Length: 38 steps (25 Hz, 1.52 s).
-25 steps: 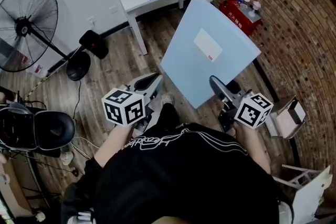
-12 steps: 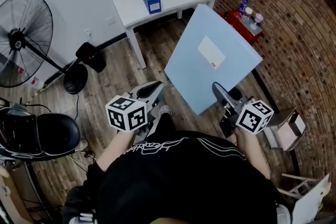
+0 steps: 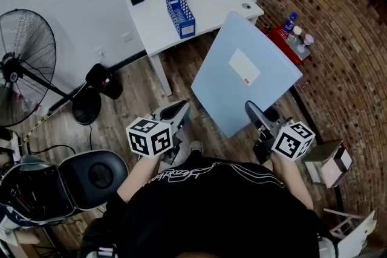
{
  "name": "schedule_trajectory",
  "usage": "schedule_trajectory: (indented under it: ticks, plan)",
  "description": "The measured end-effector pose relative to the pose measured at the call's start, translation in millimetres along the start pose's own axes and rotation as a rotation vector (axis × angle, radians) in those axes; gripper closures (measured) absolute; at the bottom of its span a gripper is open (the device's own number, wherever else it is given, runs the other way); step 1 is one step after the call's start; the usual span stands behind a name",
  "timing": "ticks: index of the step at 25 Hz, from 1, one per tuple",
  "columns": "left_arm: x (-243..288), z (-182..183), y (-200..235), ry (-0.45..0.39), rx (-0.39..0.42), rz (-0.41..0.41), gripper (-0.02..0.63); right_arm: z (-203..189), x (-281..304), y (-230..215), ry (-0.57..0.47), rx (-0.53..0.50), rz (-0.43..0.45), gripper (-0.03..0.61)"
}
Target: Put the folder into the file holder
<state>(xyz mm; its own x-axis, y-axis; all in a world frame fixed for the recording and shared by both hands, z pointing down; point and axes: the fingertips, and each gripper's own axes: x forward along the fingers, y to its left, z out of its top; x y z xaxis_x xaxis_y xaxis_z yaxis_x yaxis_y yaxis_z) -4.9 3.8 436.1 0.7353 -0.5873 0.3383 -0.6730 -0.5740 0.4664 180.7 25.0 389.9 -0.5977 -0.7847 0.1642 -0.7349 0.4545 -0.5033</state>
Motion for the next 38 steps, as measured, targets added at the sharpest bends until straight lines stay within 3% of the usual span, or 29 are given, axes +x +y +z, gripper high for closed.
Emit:
schedule_trajectory:
  ticks: [12,20,31,38]
  plan:
    - [25.7,70.5,101.6,-0.062,-0.001,0.022,0.565,48.8,125.6,-7.0,0.002,-0.049,0.003,0.416]
    - [23.8,97.9,123.1,-0.088,0.030,0.047,0.565,84.7,166.7,-10.1,-0.077,-0.087,-0.035,0.416]
    - [28.9,139.1,152.6,-0.158,0.054,0.109,0.565,143.3,224.8,-20.6,-0.156,-0.234,-0.063,0.416]
    - [45.9,171.3,174.2,-0.148,0.067,0.136,0.565,170.1,275.5,-41.2,-0.182,-0.242,-0.077,0.416]
